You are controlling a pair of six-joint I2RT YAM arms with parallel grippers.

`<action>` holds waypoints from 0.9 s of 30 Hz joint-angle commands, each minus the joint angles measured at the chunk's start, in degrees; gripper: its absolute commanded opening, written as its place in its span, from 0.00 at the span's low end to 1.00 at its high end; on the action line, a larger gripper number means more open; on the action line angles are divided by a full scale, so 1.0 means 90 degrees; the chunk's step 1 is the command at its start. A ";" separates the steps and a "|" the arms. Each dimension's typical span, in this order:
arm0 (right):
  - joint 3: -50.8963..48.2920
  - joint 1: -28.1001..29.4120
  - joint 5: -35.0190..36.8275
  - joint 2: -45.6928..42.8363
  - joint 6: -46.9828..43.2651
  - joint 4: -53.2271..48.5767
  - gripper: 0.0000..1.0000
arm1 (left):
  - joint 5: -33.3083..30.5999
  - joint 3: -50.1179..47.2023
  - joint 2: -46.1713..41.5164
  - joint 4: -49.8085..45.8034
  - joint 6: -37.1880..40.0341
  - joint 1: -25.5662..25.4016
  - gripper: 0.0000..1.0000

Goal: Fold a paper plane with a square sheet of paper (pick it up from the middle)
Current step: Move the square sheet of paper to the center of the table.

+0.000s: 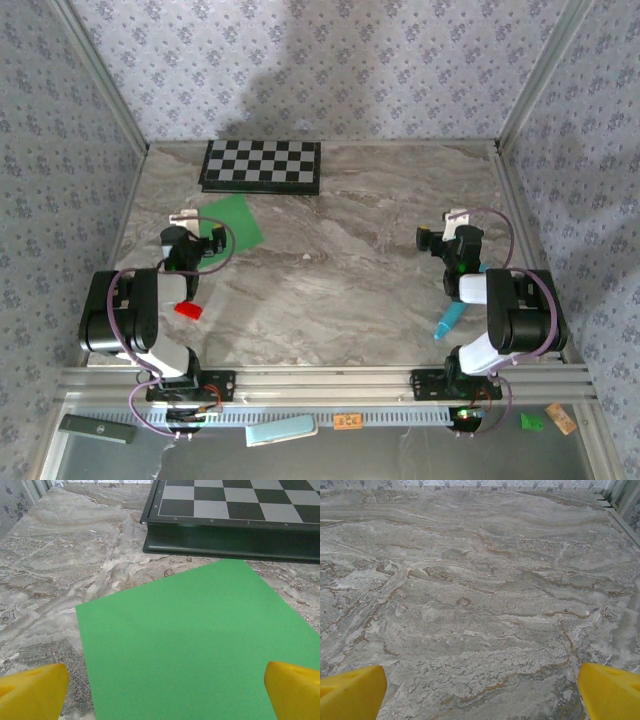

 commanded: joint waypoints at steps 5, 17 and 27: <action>0.0073 -0.0043 -0.0092 0.0038 0.0106 -0.0014 1.00 | 0.0133 0.0127 0.0049 -0.0011 0.0042 0.0031 1.00; -0.0043 0.0064 0.0022 -0.0881 -0.0004 -0.0517 1.00 | -0.0127 0.0302 -0.0542 -0.0751 -0.0051 0.0038 1.00; 0.1060 0.0415 0.0927 -0.2155 0.1399 -0.2969 1.00 | -0.0403 0.1441 -0.1854 -0.3542 -0.1264 0.0001 1.00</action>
